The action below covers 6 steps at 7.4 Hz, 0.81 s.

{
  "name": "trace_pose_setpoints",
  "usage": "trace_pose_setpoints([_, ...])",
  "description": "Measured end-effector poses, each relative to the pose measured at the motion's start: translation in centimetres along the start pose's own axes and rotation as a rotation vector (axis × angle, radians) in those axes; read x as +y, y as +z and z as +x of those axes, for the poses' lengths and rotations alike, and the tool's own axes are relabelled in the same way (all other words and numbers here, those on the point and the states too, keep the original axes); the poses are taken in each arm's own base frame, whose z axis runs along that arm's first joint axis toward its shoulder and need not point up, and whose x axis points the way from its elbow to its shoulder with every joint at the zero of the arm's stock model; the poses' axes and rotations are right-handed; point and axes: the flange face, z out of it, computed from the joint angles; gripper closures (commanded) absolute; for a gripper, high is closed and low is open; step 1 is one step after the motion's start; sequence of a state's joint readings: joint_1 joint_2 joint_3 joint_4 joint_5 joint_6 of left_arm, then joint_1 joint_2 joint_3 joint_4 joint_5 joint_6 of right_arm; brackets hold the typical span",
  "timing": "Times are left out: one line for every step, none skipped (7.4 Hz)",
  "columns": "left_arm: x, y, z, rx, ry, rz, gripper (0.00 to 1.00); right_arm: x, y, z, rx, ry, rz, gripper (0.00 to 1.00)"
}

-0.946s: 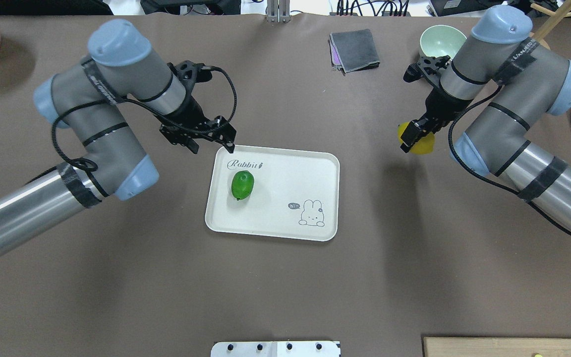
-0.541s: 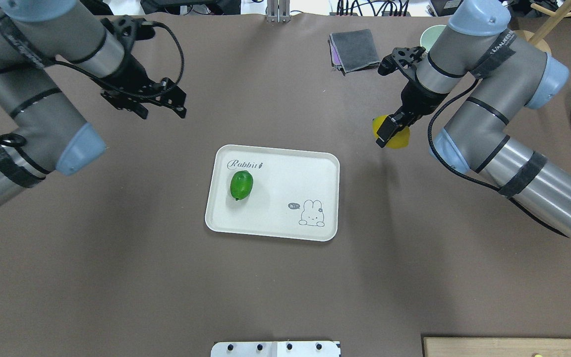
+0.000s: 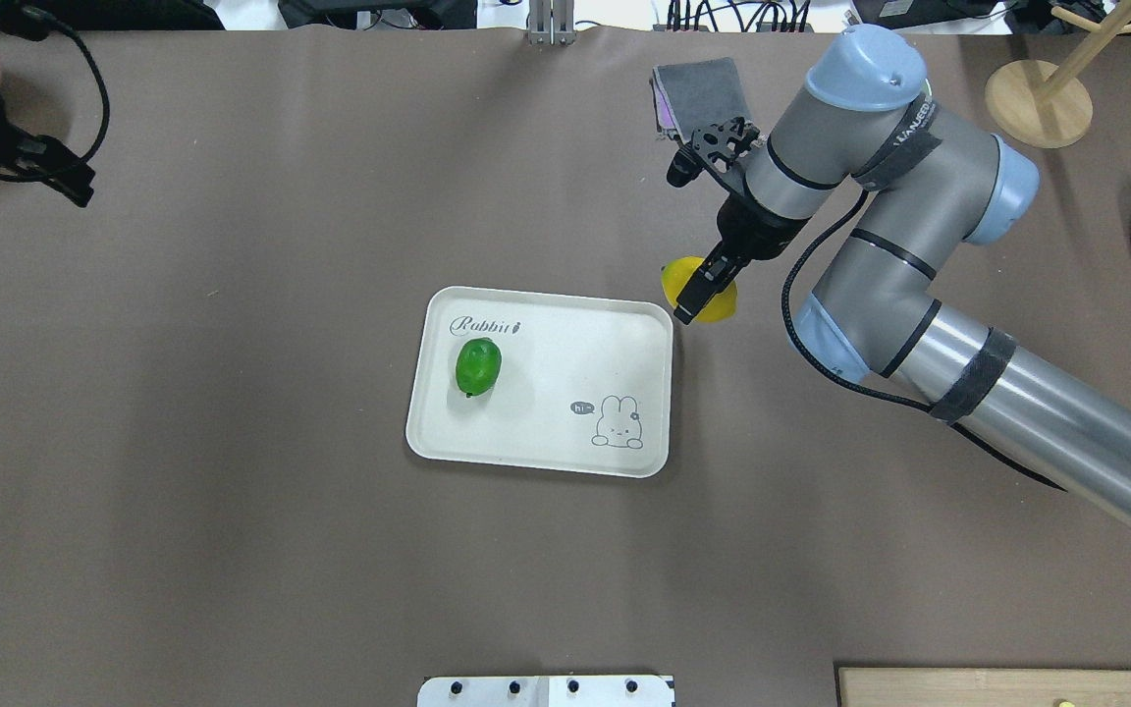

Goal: Place all lemons on tray

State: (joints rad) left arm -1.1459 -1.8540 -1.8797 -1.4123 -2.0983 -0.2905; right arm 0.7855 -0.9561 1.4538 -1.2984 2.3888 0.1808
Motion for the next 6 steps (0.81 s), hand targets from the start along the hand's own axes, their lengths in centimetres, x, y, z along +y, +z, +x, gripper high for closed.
trace_pose_setpoints([2.3, 0.3, -3.1, -0.020, -0.009, -0.018, 0.02, -0.4, 1.4, -1.6, -0.004, -0.037, -0.008, 0.86])
trace_pose_setpoints([4.6, 0.5, -6.5, -0.037, -0.005, -0.037, 0.02, -0.7, 2.7, -3.1, -0.010, -0.063, -0.017, 0.86])
trace_pose_setpoints([6.9, 0.7, -10.2, -0.053, -0.020, -0.056, 0.02, -1.2, 3.7, -4.5, -0.016, -0.082, -0.025, 0.85])
trace_pose_setpoints([9.5, 0.8, -13.9, -0.065, -0.064, -0.075, 0.02, -1.6, 4.7, -5.5, -0.016, -0.096, -0.031, 0.83])
trace_pose_setpoints([12.2, 0.9, -17.3, -0.058, -0.109, -0.093, 0.02, -1.9, 5.5, -6.4, -0.013, -0.106, -0.037, 0.78])
trace_pose_setpoints([14.4, 1.2, -19.9, -0.034, -0.145, -0.108, 0.02, -2.0, 6.2, -6.9, -0.013, -0.112, -0.042, 0.61])
